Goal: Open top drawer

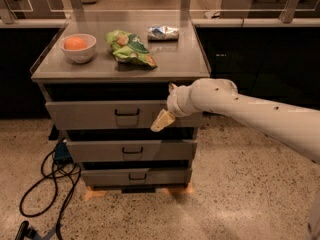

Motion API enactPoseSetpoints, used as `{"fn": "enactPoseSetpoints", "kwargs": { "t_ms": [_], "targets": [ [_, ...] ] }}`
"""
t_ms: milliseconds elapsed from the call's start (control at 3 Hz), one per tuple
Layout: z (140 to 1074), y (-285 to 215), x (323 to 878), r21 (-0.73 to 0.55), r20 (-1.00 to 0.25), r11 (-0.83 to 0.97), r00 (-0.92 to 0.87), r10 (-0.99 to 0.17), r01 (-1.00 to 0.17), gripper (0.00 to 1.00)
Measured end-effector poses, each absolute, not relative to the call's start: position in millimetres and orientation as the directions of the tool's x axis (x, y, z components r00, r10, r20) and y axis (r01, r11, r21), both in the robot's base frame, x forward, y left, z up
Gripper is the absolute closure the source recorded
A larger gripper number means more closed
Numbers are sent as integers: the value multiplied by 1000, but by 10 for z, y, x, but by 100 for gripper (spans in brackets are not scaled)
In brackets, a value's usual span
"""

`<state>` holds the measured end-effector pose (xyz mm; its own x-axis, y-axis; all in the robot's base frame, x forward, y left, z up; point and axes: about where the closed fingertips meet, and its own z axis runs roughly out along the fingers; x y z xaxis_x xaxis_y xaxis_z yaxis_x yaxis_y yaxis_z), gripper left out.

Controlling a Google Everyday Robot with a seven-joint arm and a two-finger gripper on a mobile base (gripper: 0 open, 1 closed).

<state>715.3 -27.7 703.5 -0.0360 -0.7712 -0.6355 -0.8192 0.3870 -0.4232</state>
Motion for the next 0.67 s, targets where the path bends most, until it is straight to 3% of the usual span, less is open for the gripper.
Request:
{"fn": "enactPoseSetpoints", "kwargs": {
  "t_ms": [333,667],
  "targets": [
    [7116,-349,7231,-480,-615,380,-5,-788,-790,0],
    [6868,-217,7196,-434,-571,349,-46,-820,-831,0]
  ]
}}
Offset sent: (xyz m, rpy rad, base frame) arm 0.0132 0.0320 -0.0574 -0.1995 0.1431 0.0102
